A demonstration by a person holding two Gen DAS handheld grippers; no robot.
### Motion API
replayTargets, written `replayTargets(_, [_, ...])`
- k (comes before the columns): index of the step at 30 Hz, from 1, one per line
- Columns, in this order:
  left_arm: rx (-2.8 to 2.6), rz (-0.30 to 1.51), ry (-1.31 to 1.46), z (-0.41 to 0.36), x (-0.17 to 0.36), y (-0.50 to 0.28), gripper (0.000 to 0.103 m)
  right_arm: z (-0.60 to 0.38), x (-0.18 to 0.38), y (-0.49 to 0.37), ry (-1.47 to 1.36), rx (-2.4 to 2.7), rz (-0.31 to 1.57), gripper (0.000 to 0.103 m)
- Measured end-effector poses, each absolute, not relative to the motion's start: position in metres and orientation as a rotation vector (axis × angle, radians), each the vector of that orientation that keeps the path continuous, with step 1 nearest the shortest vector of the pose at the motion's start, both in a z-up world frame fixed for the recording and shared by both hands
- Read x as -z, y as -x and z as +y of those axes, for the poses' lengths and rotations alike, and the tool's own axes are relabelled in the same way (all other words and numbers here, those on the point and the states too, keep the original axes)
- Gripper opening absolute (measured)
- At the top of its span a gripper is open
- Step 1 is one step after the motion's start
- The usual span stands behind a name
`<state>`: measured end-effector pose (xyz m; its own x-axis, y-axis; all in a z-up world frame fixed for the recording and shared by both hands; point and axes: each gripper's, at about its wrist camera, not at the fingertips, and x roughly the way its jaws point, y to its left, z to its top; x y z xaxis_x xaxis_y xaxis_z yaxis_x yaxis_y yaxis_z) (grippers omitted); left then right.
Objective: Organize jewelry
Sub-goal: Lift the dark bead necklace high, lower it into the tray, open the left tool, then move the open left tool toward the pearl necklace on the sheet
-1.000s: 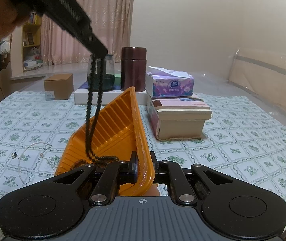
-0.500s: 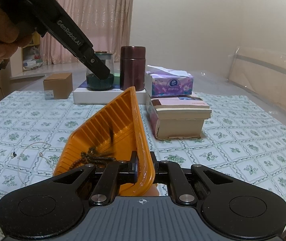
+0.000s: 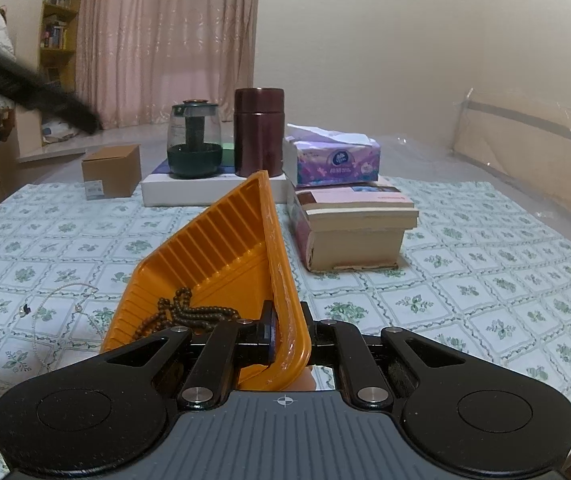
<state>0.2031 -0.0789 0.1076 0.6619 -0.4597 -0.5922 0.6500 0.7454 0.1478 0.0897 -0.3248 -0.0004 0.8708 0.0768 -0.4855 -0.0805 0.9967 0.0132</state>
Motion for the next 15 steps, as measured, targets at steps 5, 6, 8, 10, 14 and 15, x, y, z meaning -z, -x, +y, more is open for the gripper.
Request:
replayTargets(5, [0.474, 0.563, -0.278, -0.014, -0.092, -0.19, 0.054, -0.329, 0.001, -0.089, -0.004, -0.079, 0.514, 0.009])
replayTargets(6, [0.442, 0.561, -0.265, -0.003, -0.089, -0.187, 0.062, -0.329, 0.001, -0.088, -0.004, -0.079, 0.515, 0.009])
replayTargets(8, [0.375, 0.558, -0.237, 0.017, -0.079, -0.179, 0.068, -0.33, 0.002, -0.088, -0.004, -0.077, 0.517, 0.009])
replayTargets(10, [0.314, 0.552, -0.213, 0.035, -0.067, -0.171, 0.069, -0.331, 0.003, -0.087, -0.007, -0.075, 0.519, 0.009])
replayTargets(14, [0.228, 0.537, -0.189, 0.054, -0.044, -0.155, 0.069, -0.332, 0.003, -0.086, -0.009, -0.073, 0.524, 0.009])
replayTargets(15, [0.208, 0.546, -0.184, 0.058, -0.038, -0.152, 0.069, -0.333, 0.003, -0.086, -0.01, -0.072, 0.526, 0.009])
